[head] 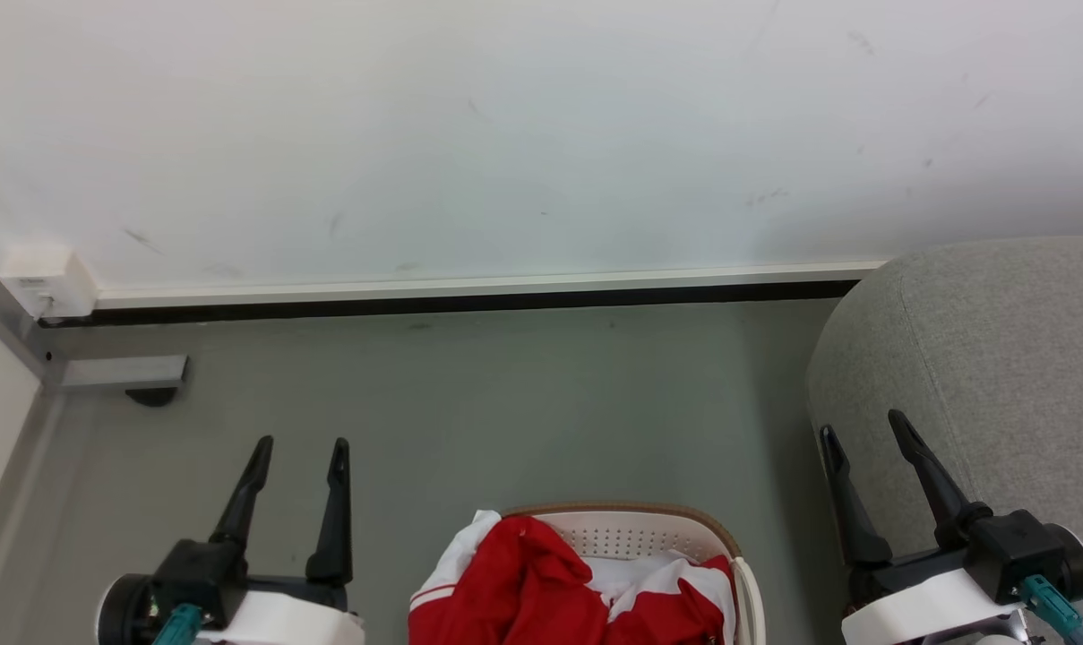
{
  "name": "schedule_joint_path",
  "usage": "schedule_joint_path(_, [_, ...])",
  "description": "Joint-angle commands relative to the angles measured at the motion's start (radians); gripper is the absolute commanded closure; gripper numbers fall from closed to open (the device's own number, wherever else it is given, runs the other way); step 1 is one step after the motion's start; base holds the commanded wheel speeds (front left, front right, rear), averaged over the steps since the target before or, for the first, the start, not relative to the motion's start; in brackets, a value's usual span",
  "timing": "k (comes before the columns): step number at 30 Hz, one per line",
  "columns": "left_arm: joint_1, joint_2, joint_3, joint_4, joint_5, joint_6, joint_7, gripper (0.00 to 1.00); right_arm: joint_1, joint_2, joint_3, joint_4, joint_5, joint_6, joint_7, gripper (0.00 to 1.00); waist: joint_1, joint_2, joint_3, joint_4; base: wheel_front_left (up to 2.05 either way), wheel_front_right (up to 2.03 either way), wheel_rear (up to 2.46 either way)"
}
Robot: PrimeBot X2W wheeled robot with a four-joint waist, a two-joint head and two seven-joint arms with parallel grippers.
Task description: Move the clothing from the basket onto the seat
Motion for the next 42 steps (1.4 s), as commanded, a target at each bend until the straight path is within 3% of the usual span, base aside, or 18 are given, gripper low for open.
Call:
schedule_joint_path(1, [-0.001,0.003,0.0,-0.001,-0.006,0.003,-0.003,0.0,-0.003,0.0,-0.002,0.002,0.005,-0.002,-0.003,0.0,0.0001,0.0,0.001,-0.001,0.0,0.0,0.0])
schedule_joint_path(12, [-0.004,0.003,-0.002,0.004,-0.022,-0.002,-0.003,0.0,-0.011,0.001,0.003,0.002,0.018,-0.002,-0.003,0.0,0.0001,0.0,0.009,-0.021,0.0,0.0,0.0])
schedule_joint_path(26, [-0.033,0.003,-0.005,0.046,-0.006,-0.017,-0.003,0.0,-0.028,0.003,-0.01,-0.001,0.035,-0.002,-0.001,0.0,0.0001,0.0,0.058,-0.12,0.0,0.0,0.0])
schedule_joint_path(42, [-0.111,0.047,-0.052,0.277,0.034,-0.066,-0.002,0.0,-0.053,0.017,-0.028,-0.019,0.046,-0.002,-0.001,0.0,0.0001,0.0,0.138,-0.257,0.0,0.0,0.0])
